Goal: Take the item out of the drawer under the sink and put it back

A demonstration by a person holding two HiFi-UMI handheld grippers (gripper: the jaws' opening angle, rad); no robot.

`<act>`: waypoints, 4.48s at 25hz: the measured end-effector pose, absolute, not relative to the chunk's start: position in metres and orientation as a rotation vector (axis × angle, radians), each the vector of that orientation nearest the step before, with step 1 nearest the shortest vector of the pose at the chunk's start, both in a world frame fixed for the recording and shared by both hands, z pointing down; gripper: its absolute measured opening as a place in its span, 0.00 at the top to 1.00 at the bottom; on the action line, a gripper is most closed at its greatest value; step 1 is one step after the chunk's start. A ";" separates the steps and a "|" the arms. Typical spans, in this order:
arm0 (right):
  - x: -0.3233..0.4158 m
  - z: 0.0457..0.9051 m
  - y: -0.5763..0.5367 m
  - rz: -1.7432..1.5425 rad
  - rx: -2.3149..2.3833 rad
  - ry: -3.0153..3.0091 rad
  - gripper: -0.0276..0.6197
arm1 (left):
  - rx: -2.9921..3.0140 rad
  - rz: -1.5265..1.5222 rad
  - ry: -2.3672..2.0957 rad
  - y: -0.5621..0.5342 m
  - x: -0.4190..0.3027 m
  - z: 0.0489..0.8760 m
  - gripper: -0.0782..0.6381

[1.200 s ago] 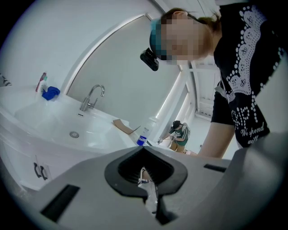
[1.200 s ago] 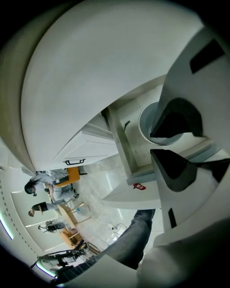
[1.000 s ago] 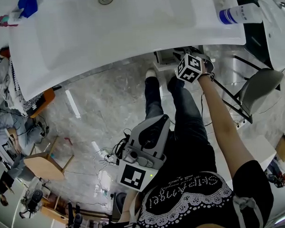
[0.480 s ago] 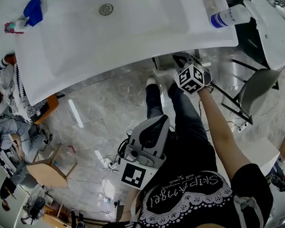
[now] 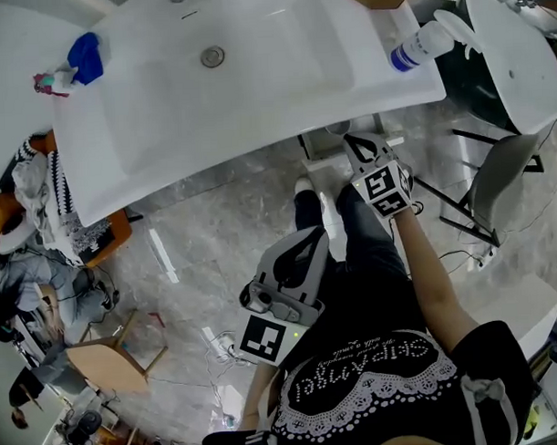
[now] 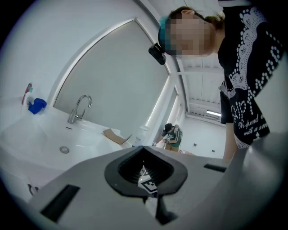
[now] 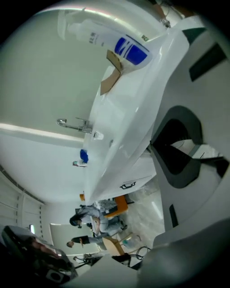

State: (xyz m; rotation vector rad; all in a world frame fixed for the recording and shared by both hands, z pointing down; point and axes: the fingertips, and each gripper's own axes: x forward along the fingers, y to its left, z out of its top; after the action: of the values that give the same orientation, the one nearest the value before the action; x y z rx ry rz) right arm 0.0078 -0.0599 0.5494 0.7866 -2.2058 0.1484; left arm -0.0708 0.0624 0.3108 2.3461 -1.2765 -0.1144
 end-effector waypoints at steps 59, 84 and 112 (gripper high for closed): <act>0.051 0.253 0.031 0.265 1.306 -2.850 0.93 | 2.642 -0.259 -1.354 0.040 -0.096 0.231 0.89; 0.045 0.262 0.052 0.324 1.288 -2.852 0.93 | 2.650 -0.363 -1.318 0.030 -0.141 0.215 0.89; 0.041 0.267 0.051 0.292 1.254 -2.849 0.93 | 2.632 -0.335 -1.342 0.044 -0.142 0.223 0.89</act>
State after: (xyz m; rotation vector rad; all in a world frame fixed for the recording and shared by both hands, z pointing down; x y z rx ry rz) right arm 0.0413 0.0507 0.2671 1.2541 -2.8486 0.2923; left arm -0.1422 0.0438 0.2227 2.6319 -1.3423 -0.3350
